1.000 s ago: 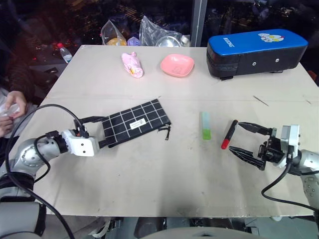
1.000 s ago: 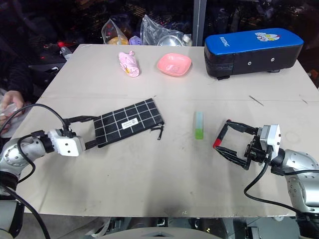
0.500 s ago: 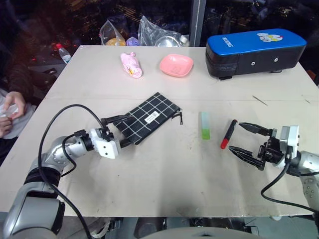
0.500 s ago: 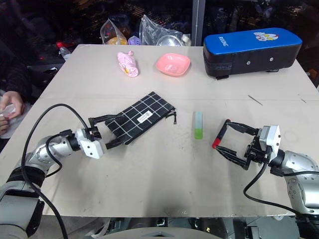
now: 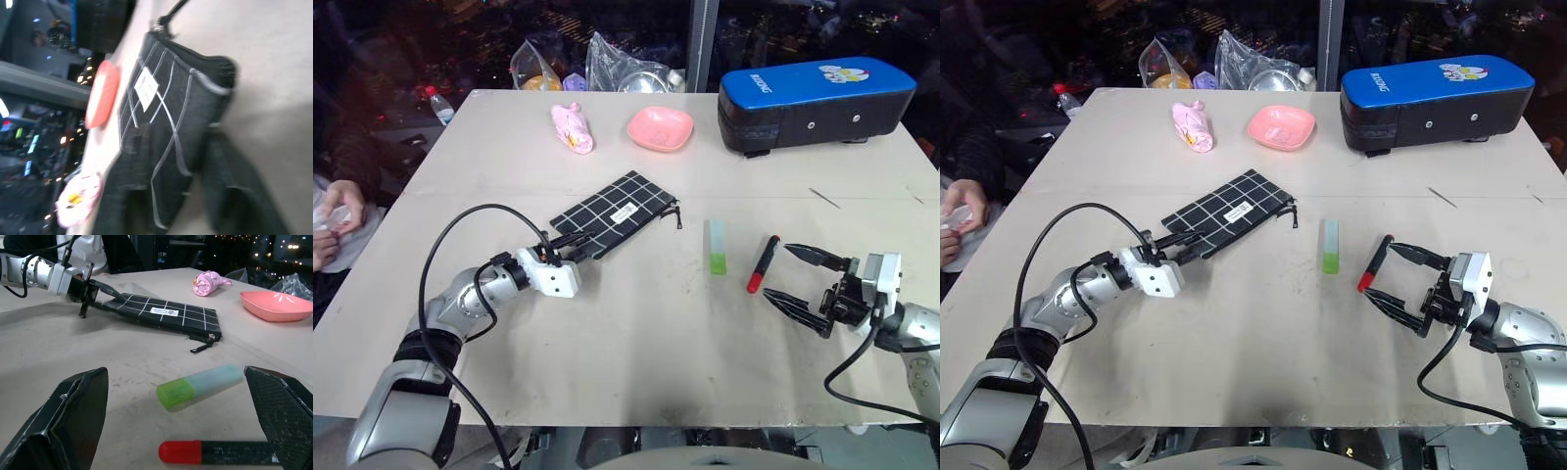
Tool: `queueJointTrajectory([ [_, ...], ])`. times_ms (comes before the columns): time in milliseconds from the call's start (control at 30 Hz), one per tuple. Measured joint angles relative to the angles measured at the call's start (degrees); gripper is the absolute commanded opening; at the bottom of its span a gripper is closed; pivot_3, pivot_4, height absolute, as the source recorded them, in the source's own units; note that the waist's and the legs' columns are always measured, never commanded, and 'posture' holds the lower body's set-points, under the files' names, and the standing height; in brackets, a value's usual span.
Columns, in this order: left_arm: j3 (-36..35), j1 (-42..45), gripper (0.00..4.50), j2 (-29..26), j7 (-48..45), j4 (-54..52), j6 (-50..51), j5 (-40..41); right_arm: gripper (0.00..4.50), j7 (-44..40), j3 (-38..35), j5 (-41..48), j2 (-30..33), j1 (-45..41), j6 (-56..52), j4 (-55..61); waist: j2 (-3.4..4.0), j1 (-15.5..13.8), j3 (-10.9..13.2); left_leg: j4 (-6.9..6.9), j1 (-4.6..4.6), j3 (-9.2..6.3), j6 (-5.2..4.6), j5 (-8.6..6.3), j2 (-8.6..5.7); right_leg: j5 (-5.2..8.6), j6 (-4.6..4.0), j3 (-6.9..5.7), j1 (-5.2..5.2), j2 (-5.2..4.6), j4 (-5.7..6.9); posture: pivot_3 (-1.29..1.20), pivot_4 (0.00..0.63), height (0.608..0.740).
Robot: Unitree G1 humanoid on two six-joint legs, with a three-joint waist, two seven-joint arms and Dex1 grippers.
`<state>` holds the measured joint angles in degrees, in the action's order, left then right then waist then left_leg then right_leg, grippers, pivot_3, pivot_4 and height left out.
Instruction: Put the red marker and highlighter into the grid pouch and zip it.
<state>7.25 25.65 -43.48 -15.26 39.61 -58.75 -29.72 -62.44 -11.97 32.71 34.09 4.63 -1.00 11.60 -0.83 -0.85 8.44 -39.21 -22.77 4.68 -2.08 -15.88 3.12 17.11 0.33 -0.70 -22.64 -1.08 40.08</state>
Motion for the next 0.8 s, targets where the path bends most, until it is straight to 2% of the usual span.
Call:
queueJointTrajectory([
  [300, 1.99, 0.73, 0.03, -0.25, 3.95, 0.99, 2.64, -1.39, 4.5, 0.49, 0.01, -0.41, -1.02, 0.65, 0.57, 0.33, 0.38, -0.02, -0.24, -0.04, 0.18, 0.03, 0.06, 0.05, -0.02, 0.01, -0.01, 0.02, 0.02, -0.01, 0.33, 0.0, 0.15, 0.716],
  [400, 2.19, 0.87, 0.03, -0.15, 3.79, 2.4, 2.23, 1.08, 4.5, 0.74, 0.05, -0.63, -1.85, 0.65, 1.13, 0.34, 0.4, 0.02, -0.25, -0.06, 0.23, 0.05, 0.09, 0.07, -0.02, 0.02, -0.02, 0.05, 0.0, 0.0, 0.47, 0.0, 0.15, 0.716],
  [500, 1.68, -0.49, 0.03, 1.38, -3.0, 2.9, 3.7, 11.96, 4.5, 1.56, 0.21, -0.82, -2.42, 0.62, 1.23, 0.48, 0.4, 0.08, -0.25, -0.1, 0.21, 0.11, 0.11, 0.08, 0.0, 0.03, -0.03, 0.07, -0.05, -0.03, 0.54, 0.0, 0.15, 0.716],
  [567, 1.75, -2.56, 0.03, 3.88, -10.26, 0.0, 6.81, 21.91, 4.5, 1.81, 0.47, -0.91, -2.81, 0.49, 1.24, 0.73, 0.34, 0.05, -0.21, -0.16, 0.08, 0.11, 0.21, 0.13, 0.0, 0.03, -0.03, 0.05, -0.12, -0.04, 0.5, 0.0, 0.15, 0.716],
  [600, 1.82, -3.03, 0.03, 4.44, -12.07, -1.25, 7.88, 24.36, 4.5, 1.87, 0.48, -0.91, -2.86, 0.47, 1.25, 0.79, 0.3, 0.05, -0.19, -0.16, 0.04, 0.1, 0.26, 0.16, 0.0, 0.03, -0.03, 0.05, -0.12, -0.04, 0.49, 0.0, 0.15, 0.716],
  [700, 1.92, -5.44, 0.03, 5.92, -21.26, -12.39, 18.12, 36.79, 4.5, 3.29, 0.51, -0.86, -2.97, 0.13, 0.65, 1.01, 0.18, 0.12, -0.12, -0.17, 0.02, 0.1, 0.29, 0.18, 0.0, 0.03, -0.03, 0.06, -0.13, -0.04, 0.47, 0.0, 0.15, 0.716],
  [800, 1.79, -6.3, 0.03, 6.38, -25.64, -21.97, 26.88, 43.52, 4.5, 6.07, 0.76, -1.04, -3.14, -1.04, -1.32, 1.76, 0.18, 0.16, -0.12, -0.17, 0.03, 0.1, 0.29, 0.18, 0.0, 0.03, -0.03, 0.08, -0.12, -0.02, 0.49, 0.0, 0.15, 0.716],
])
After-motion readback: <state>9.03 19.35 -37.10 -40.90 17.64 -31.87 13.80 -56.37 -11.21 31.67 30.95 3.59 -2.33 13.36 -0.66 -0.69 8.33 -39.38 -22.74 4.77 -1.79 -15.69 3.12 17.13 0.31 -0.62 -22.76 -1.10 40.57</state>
